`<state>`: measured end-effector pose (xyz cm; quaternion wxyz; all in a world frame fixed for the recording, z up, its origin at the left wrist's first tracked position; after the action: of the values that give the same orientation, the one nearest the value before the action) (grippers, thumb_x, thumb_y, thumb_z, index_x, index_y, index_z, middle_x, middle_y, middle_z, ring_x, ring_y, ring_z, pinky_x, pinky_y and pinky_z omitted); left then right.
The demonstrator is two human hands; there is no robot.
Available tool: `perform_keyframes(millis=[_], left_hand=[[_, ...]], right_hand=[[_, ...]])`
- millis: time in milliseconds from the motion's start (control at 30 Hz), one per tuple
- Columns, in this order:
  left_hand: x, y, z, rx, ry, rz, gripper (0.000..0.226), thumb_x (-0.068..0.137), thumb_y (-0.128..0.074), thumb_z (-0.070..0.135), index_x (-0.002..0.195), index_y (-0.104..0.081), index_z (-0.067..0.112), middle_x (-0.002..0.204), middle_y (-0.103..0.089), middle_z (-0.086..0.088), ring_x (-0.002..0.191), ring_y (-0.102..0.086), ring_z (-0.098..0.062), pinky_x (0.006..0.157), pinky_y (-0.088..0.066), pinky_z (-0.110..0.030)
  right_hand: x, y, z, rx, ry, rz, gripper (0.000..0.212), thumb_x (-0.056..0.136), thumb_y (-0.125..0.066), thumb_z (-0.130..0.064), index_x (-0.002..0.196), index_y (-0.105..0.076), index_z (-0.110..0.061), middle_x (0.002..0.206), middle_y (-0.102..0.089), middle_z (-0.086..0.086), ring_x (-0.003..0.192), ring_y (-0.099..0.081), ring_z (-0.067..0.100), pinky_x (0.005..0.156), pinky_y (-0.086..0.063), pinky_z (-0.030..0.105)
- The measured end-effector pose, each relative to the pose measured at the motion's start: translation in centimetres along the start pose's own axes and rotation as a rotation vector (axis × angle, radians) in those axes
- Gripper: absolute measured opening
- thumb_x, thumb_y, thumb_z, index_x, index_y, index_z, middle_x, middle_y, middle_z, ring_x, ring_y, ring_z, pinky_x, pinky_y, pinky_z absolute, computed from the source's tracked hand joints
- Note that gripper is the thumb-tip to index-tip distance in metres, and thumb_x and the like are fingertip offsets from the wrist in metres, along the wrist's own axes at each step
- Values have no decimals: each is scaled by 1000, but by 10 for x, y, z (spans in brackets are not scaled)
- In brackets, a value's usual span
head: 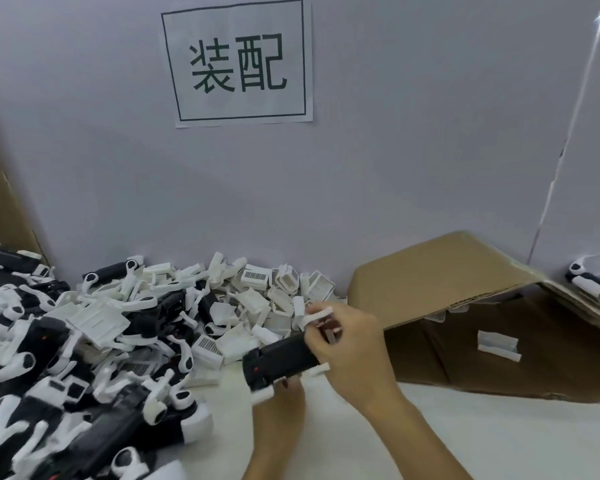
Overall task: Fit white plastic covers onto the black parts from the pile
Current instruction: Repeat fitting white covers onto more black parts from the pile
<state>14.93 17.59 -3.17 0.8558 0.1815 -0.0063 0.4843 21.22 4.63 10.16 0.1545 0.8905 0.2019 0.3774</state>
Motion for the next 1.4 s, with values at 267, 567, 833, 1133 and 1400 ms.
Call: perform_keyframes(millis=[267,567,833,1133,1400], left_hand=[[3,3,26,-244,0,-62,29,92,-52,-7,68,-66,2,52,-63,-11,39,-50,-15,38,-34,-17],[-4,-16,33,-640,372,-586,65,103,-27,46,85,-77,10,85,-73,-24,46,-62,-33,39,-41,-22],[-9,-6,58,-1219,376,-713,46,77,-73,18,118,-69,-2,126,-64,-28,96,-69,-39,80,-60,-40],[6,14,44,-699,7,13,86,70,-83,-7,131,-42,40,125,-52,17,95,-69,0,64,-59,-24],[4,0,41,-775,62,-35,64,85,-76,19,135,-42,39,142,-48,8,100,-66,10,91,-54,-31]], right_hand=[[-52,-23,81,470,-403,270,27,91,-64,2,81,-76,-19,80,-74,-5,70,-71,9,54,-50,16],[-47,-20,90,507,-332,326,16,92,-67,-4,96,-76,-17,92,-76,-6,89,-71,8,72,-52,13],[-45,-29,88,469,-296,108,60,92,-42,19,123,-64,-27,112,-72,-9,105,-66,3,85,-52,15],[-54,-38,72,253,-119,6,32,89,-57,-35,120,-59,-44,116,-64,-23,114,-59,6,86,-47,17],[-54,-48,78,116,-246,-137,88,67,-64,-81,143,-37,-46,128,-41,-48,127,-38,-16,104,-41,23]])
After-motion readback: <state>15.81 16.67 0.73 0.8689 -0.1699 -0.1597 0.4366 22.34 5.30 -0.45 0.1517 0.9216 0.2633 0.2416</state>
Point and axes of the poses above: each hand's wrist, its own x-axis towards the middle knuckle, its own y-axis out of the back of the hand, z = x × y, the point moved 5 cm from there along x, towards the middle knuckle
